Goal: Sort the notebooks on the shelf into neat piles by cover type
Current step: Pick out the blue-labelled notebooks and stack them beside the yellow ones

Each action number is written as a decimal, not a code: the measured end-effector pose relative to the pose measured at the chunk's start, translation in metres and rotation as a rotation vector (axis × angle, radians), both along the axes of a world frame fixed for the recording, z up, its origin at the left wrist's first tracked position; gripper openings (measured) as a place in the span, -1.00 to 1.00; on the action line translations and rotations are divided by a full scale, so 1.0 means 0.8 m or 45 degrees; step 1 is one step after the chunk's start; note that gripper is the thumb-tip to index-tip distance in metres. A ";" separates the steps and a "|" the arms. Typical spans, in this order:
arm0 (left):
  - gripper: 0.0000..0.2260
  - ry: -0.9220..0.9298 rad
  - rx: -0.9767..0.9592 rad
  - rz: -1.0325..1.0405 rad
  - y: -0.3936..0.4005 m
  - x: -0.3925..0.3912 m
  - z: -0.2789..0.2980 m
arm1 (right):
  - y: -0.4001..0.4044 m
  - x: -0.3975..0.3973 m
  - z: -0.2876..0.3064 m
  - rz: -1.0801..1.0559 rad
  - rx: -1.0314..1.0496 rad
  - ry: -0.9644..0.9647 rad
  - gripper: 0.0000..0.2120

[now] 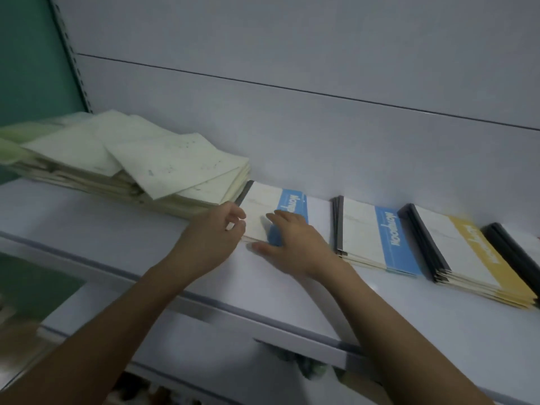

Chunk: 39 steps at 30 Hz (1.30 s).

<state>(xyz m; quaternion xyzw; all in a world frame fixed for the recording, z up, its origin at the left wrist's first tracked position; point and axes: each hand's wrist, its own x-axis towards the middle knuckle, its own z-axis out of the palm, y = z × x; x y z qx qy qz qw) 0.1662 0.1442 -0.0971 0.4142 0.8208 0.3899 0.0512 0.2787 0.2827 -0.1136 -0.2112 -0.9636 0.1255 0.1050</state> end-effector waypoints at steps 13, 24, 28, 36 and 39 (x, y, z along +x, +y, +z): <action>-0.79 -0.313 0.124 -0.039 -0.056 -0.044 -0.016 | -0.061 0.010 -0.021 -0.097 0.253 0.265 -0.56; -0.69 -1.633 0.176 -0.604 0.003 -0.039 0.100 | -0.095 0.019 0.044 -0.067 -0.289 0.632 -0.61; -0.61 -1.328 0.271 -0.524 -0.004 -0.076 0.113 | -0.088 0.003 0.045 -0.404 -0.368 1.107 -0.63; -0.55 -1.319 0.387 -0.461 -0.055 -0.149 0.117 | -0.067 -0.041 -0.007 -0.384 0.028 -0.199 -0.49; -0.55 -1.354 0.389 -0.494 -0.064 -0.158 0.109 | -0.092 -0.039 -0.011 -0.516 0.386 -0.132 -0.59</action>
